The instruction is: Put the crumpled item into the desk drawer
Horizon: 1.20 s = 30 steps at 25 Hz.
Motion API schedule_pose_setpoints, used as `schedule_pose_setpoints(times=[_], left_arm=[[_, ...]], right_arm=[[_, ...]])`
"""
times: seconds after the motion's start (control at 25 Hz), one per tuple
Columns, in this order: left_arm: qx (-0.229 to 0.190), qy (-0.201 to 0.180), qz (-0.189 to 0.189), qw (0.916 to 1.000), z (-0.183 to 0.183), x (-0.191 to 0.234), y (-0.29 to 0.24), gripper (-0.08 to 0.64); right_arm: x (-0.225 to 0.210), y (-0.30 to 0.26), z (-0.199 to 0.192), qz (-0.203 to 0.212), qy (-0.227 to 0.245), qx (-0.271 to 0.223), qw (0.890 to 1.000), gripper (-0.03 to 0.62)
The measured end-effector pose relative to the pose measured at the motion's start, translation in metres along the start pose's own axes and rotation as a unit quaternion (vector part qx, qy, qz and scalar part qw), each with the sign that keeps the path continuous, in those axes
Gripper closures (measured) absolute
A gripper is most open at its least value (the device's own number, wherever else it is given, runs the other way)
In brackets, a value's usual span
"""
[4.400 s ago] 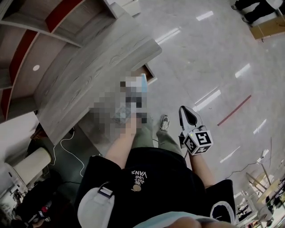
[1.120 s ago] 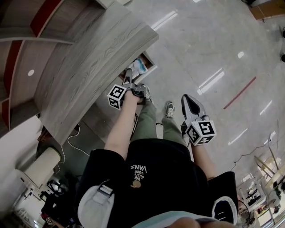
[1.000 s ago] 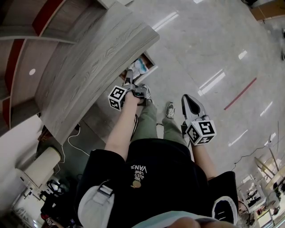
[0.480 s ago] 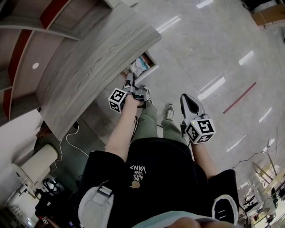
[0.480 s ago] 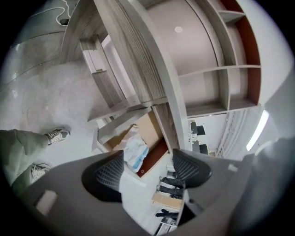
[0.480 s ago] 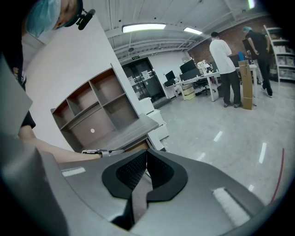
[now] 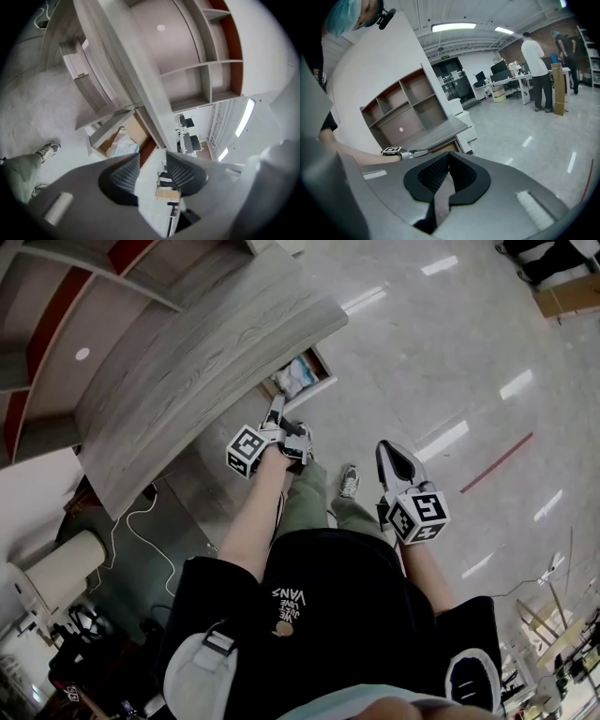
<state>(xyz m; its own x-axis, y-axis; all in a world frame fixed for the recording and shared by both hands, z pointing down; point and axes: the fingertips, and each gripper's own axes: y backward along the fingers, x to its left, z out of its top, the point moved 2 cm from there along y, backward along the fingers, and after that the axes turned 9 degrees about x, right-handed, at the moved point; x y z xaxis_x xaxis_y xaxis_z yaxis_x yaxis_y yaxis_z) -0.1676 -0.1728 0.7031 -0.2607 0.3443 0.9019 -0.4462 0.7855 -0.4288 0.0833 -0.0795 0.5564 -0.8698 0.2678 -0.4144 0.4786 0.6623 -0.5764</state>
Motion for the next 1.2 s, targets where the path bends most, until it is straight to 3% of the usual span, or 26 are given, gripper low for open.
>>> schedule_pose_setpoints(times=[0.24, 0.4, 0.76, 0.88, 1.2], left_arm=[[-0.007, -0.059, -0.026, 0.9979, -0.002, -0.022, 0.026, 0.424], [-0.011, -0.097, -0.040, 0.9944, -0.004, -0.035, 0.046, 0.452], [-0.027, -0.189, -0.065, 0.9794, -0.014, -0.070, 0.095, 0.506], [-0.038, -0.223, -0.073, 0.9715, -0.016, -0.083, 0.114, 0.506], [-0.055, -0.330, -0.067, 0.9401, -0.029, -0.113, 0.156, 0.506]], right_arm=[[0.012, 0.007, 0.003, 0.022, 0.020, -0.003, 1.000, 0.589], [0.020, 0.010, 0.003, 0.038, 0.034, -0.001, 0.999, 0.589], [0.036, 0.021, 0.006, 0.074, 0.070, -0.008, 0.995, 0.589], [0.040, 0.025, 0.011, 0.082, 0.077, -0.014, 0.993, 0.589], [0.048, 0.033, 0.026, 0.102, 0.093, -0.031, 0.990, 0.589]])
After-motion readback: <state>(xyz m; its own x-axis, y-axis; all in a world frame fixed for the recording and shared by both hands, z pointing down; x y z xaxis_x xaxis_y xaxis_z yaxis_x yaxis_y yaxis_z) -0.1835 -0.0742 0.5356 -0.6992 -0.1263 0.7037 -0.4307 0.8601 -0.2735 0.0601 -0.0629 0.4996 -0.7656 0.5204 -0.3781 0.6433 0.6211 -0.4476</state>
